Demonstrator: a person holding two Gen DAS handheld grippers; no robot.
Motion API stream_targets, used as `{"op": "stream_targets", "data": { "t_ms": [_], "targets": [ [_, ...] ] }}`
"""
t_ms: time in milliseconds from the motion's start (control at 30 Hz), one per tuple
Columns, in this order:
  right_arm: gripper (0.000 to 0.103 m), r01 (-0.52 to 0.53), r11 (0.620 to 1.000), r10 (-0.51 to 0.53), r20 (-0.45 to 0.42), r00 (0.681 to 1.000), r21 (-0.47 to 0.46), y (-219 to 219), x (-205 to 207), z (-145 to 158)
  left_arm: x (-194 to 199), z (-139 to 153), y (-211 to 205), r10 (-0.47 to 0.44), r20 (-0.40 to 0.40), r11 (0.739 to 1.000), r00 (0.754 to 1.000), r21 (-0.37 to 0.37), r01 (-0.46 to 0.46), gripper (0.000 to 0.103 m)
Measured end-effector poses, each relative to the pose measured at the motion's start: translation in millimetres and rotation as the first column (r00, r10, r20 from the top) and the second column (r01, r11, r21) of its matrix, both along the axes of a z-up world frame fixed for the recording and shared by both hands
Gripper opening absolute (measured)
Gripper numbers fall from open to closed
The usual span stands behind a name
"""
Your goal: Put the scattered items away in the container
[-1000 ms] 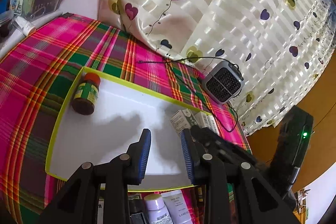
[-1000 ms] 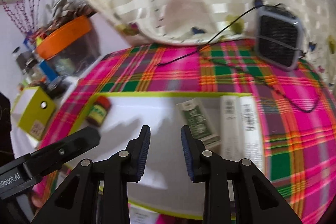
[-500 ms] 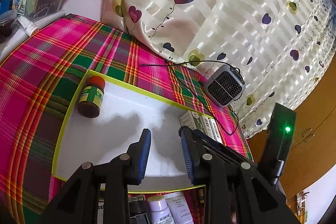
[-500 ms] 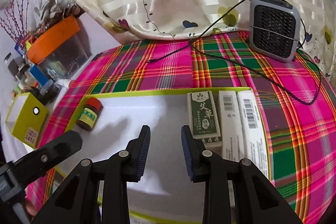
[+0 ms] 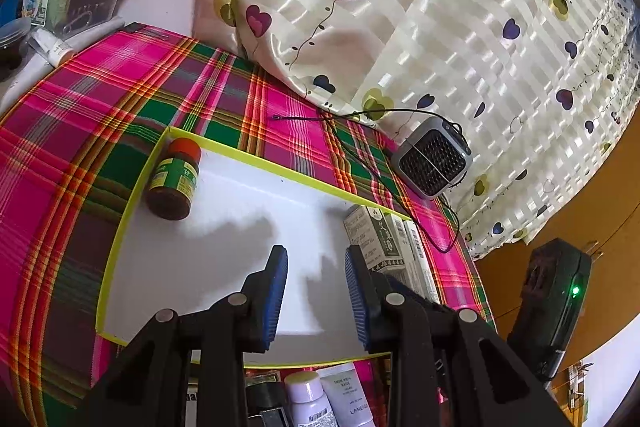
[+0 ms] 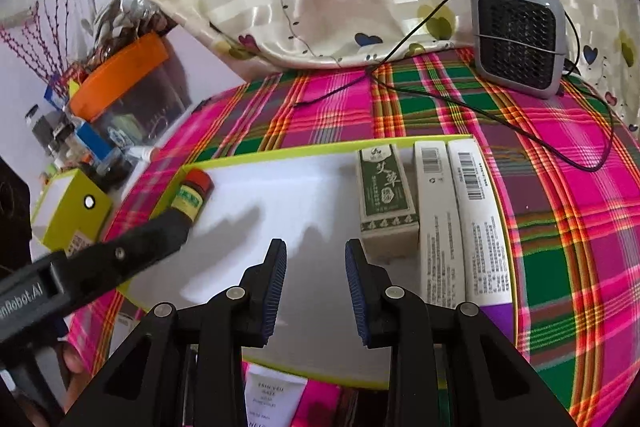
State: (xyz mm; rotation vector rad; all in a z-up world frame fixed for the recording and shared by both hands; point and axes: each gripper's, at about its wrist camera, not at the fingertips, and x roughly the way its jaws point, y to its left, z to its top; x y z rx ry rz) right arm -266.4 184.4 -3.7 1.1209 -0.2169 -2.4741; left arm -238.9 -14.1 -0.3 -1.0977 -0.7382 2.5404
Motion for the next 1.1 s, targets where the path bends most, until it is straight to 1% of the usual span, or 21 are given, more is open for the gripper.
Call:
{"op": "stream_targets", "data": {
  "t_ms": [67, 133, 233, 267, 400, 533, 633, 700, 833, 967, 1100],
  "targets": [
    [0.032, 0.011, 1.0, -0.01, 0.012, 1.0, -0.018, 3, -2, -1, 0, -1, 2, -0.003, 0.003, 1.0, 1.0, -0.007, 0.003, 0.03],
    [0.032, 0.025, 1.0, -0.024, 0.018, 1.0, -0.011, 4, 0, 2, 0, -1, 2, -0.006, 0.002, 1.0, 1.0, -0.005, 0.006, 0.03],
    [0.032, 0.059, 0.996, -0.057, -0.028, 0.998, 0.065, -2, 9, 12, 1, 0, 1, -0.002, -0.003, 1.0, 1.0, -0.011, 0.002, 0.03],
    [0.032, 0.062, 0.996, -0.06, -0.032, 0.998, 0.071, -2, 10, 13, 1, 0, 1, -0.002, -0.003, 1.0, 1.0, -0.012, 0.002, 0.03],
    [0.032, 0.051, 0.998, -0.051, 0.001, 0.999, 0.043, -1, 5, 5, 2, 0, 3, -0.006, -0.003, 1.0, 1.0, -0.014, 0.006, 0.03],
    [0.032, 0.004, 1.0, -0.004, 0.003, 1.0, -0.006, -9, -2, 10, 2, 1, 4, -0.012, -0.004, 1.0, 1.0, -0.007, 0.012, 0.03],
    [0.032, -0.009, 0.999, 0.007, 0.047, 0.999, 0.038, -21, -20, 7, 3, 3, 1, -0.002, -0.013, 1.0, 1.0, -0.002, 0.002, 0.03],
    [0.032, 0.007, 0.994, -0.015, 0.077, 0.997, 0.105, -28, -32, 2, 3, 4, -1, 0.004, -0.016, 1.0, 1.0, 0.001, -0.004, 0.03],
    [0.032, 0.006, 0.989, -0.02, 0.091, 0.996, 0.151, -37, -44, -2, 3, 5, -6, 0.019, -0.019, 1.0, 1.0, 0.018, -0.018, 0.03],
    [0.032, 0.045, 0.989, -0.057, 0.084, 0.995, 0.139, -38, -50, -4, 4, 5, -10, 0.026, -0.021, 0.999, 0.999, 0.024, -0.025, 0.03],
    [0.032, 0.081, 0.992, -0.089, 0.092, 0.992, 0.093, -39, -55, -3, 4, 5, -13, 0.03, -0.019, 0.999, 0.999, 0.041, -0.03, 0.03]
  ]
}}
